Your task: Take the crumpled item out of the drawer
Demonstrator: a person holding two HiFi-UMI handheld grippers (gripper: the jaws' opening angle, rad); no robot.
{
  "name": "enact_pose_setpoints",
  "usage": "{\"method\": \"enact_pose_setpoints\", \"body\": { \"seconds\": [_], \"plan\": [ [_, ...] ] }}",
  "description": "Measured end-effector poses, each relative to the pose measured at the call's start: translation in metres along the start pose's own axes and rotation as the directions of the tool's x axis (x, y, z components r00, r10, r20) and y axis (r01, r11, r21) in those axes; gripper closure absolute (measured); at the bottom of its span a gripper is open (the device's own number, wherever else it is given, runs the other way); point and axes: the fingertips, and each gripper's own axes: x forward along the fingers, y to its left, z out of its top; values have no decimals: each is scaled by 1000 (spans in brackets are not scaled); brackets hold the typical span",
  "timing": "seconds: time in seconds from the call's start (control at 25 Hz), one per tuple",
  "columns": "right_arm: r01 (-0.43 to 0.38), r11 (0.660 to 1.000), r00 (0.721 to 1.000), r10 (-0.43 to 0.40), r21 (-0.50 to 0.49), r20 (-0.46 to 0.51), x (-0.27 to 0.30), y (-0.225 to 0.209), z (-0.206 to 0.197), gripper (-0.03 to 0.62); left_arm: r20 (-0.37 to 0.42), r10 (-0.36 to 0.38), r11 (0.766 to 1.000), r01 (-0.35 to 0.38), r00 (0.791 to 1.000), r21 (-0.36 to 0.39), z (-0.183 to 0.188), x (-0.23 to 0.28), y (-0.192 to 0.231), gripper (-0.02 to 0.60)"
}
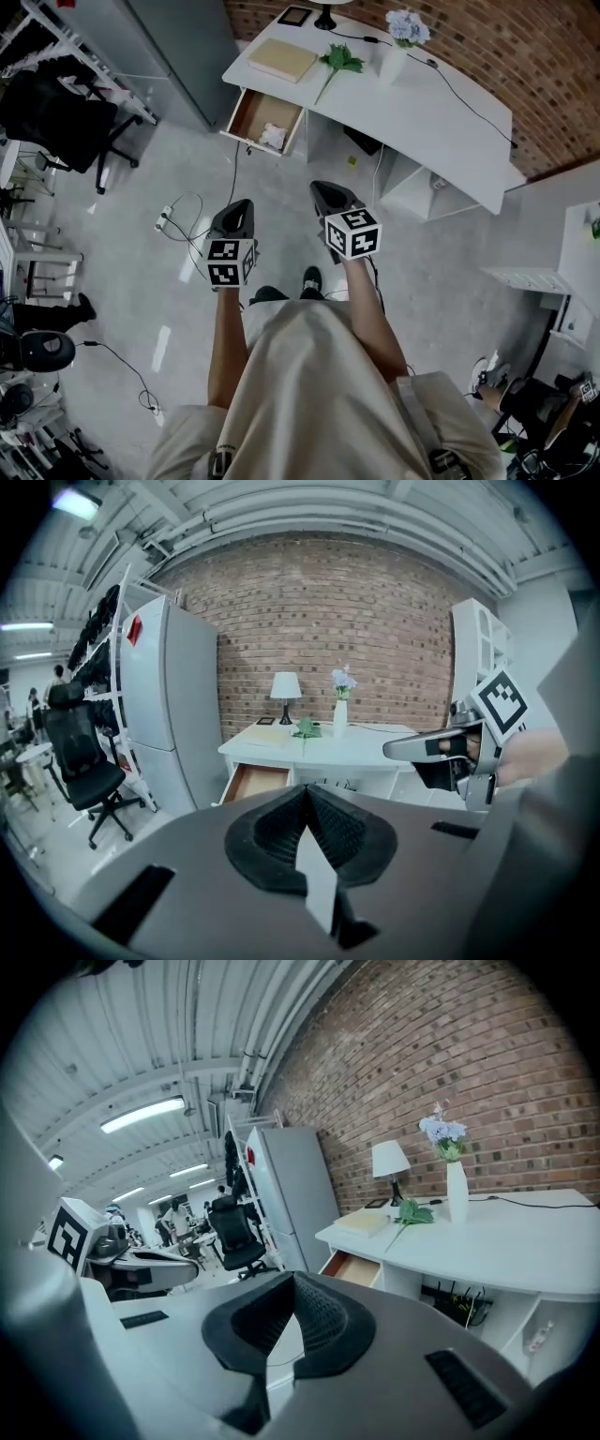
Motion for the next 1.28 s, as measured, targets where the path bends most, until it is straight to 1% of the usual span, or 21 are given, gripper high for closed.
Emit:
{"method": "enact_pose_setpoints", "body": {
  "seconds": [0.16,0.32,0.52,0.68,0.8,0.88,1.0,1.12,1.28],
  "plan": [
    [-19,998,1000,20,52,-14,-6,-22,-10,571,22,9,997,-7,1000,-82,0,9,4,566],
    [-14,997,1000,16,81,-24,-8,-38,-16,571,9,20,995,-19,1000,-98,-3,12,8,566],
    [-14,993,1000,17,117,-21,4,-49,-22,570,9,46,992,-45,999,-117,-6,14,28,566],
    [-72,991,997,70,111,20,27,-44,-1,569,24,63,990,-60,998,-127,0,20,54,566],
    [-74,992,997,71,104,33,47,-47,18,570,38,67,989,-61,997,-134,14,31,74,566],
    [-77,993,997,75,94,21,62,-46,22,569,39,46,990,-40,998,-138,22,41,86,566],
    [-105,993,994,106,55,-8,94,-40,26,569,43,-7,990,13,999,-137,32,61,105,566],
    [-129,991,991,130,33,-22,125,-33,34,569,38,-29,990,34,999,-137,41,80,126,566],
    [-108,994,992,109,27,-59,163,-44,33,569,15,-54,986,56,998,-157,43,118,148,566]
  ]
}}
